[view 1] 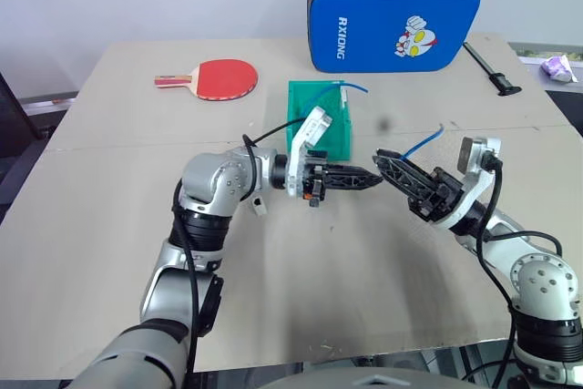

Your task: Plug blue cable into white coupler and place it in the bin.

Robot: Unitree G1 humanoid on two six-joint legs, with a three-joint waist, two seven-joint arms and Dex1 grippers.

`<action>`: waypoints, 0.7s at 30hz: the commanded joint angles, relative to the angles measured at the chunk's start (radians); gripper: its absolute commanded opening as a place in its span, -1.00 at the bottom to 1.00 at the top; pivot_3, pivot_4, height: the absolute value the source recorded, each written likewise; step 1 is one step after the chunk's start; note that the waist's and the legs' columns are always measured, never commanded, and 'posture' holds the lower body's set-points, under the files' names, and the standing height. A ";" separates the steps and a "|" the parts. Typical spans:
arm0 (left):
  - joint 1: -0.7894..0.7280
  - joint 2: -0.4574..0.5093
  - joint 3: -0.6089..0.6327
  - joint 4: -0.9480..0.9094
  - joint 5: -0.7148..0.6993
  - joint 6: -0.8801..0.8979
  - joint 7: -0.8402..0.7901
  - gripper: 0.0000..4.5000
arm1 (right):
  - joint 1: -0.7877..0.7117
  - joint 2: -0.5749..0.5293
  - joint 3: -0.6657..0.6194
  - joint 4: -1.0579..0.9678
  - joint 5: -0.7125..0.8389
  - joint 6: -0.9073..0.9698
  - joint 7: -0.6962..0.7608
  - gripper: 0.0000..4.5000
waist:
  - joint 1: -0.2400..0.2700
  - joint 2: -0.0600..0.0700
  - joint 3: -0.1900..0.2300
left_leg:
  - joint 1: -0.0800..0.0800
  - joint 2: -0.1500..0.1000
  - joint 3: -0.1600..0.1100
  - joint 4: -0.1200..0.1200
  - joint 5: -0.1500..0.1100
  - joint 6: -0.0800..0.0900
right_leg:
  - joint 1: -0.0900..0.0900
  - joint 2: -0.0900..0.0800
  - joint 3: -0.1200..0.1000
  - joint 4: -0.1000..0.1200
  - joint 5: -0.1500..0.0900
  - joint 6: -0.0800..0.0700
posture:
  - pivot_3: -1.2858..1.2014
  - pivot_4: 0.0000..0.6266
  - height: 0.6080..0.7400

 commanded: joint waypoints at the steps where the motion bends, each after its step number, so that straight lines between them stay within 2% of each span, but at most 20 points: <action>1: -0.016 0.001 0.035 -0.016 -0.057 0.016 0.017 -1.00 | 0.004 -0.015 -0.008 -0.044 0.029 0.004 0.014 -0.42 | 0.001 0.000 0.000 | 0.000 0.000 0.000 0.000 0.000 0.000 | 0.000 0.000 0.000 0.000 0.000 0.000 | 0.03 -0.52 1.00; 3: -0.014 0.007 0.032 -0.018 -0.071 0.020 0.022 -1.00 | 0.009 -0.015 -0.003 -0.047 0.028 0.005 0.014 -0.86 | 0.001 0.000 0.000 | 0.000 0.000 0.000 0.000 0.000 0.000 | 0.000 0.000 0.000 0.000 0.000 0.000 | 0.03 -0.52 1.00; 4: -0.013 0.010 0.030 -0.019 -0.077 0.022 0.024 -1.00 | 0.010 -0.014 -0.003 -0.047 0.028 0.005 0.013 -0.97 | 0.000 0.000 0.000 | 0.000 0.000 0.000 0.000 0.000 0.000 | 0.000 0.000 0.000 0.000 0.000 0.000 | 0.03 -0.52 1.00; 12: -0.007 0.025 0.021 -0.019 -0.084 -0.015 0.028 -1.00 | 0.010 -0.015 0.000 -0.039 0.040 0.017 0.011 -0.97 | 0.000 0.000 0.000 | 0.000 0.000 0.000 0.000 0.000 0.000 | 0.000 0.000 0.000 0.001 0.000 0.000 | 0.03 -0.52 1.00; 14: 0.005 0.027 0.018 -0.042 -0.072 -0.074 0.009 -0.55 | 0.004 -0.011 -0.005 -0.033 0.053 0.016 0.008 -1.00 | -0.001 0.000 0.000 | 0.000 0.000 0.000 0.000 0.000 0.000 | 0.000 0.000 0.000 0.000 0.000 0.000 | 0.03 -0.52 1.00; 15: 0.014 0.034 0.015 -0.062 -0.073 -0.090 0.000 -0.47 | 0.000 -0.006 -0.010 -0.028 0.063 0.014 -0.002 -1.00 | -0.001 0.000 0.000 | 0.000 0.000 0.000 0.000 0.000 0.000 | 0.000 0.000 0.001 0.000 0.000 0.000 | 0.03 -0.52 1.00; 16: 0.021 0.038 0.013 -0.078 -0.070 -0.106 0.004 -0.20 | -0.007 0.001 -0.017 -0.020 0.074 0.010 -0.019 -1.00 | -0.001 0.000 0.000 | 0.000 0.000 0.000 0.000 0.000 0.000 | 0.000 0.000 0.001 0.000 0.000 0.000 | 0.03 -0.52 1.00; 17: 0.027 0.040 0.016 -0.089 -0.062 -0.120 0.026 -0.12 | -0.015 0.010 -0.028 -0.009 0.083 0.002 -0.038 -1.00 | -0.001 0.000 0.000 | 0.000 0.000 0.000 0.000 0.000 0.000 | 0.000 0.000 0.001 0.000 0.000 0.000 | 0.03 -0.52 1.00; 18: 0.033 0.046 0.016 -0.101 -0.051 -0.136 0.044 0.08 | -0.021 0.016 -0.037 -0.002 0.092 -0.004 -0.052 -1.00 | -0.001 0.000 0.000 | 0.000 0.000 0.000 -0.001 0.000 0.000 | 0.000 0.000 0.001 0.000 0.000 0.000 | 0.03 -0.52 1.00; 21: 0.067 0.128 0.040 -0.194 -0.050 -0.136 0.069 0.72 | -0.027 0.010 -0.081 0.026 0.105 -0.020 -0.066 -1.00 | -0.001 0.000 0.000 | 0.000 0.000 0.001 -0.001 0.000 0.000 | 0.000 0.000 0.001 0.000 0.000 0.000 | 0.03 -0.52 1.00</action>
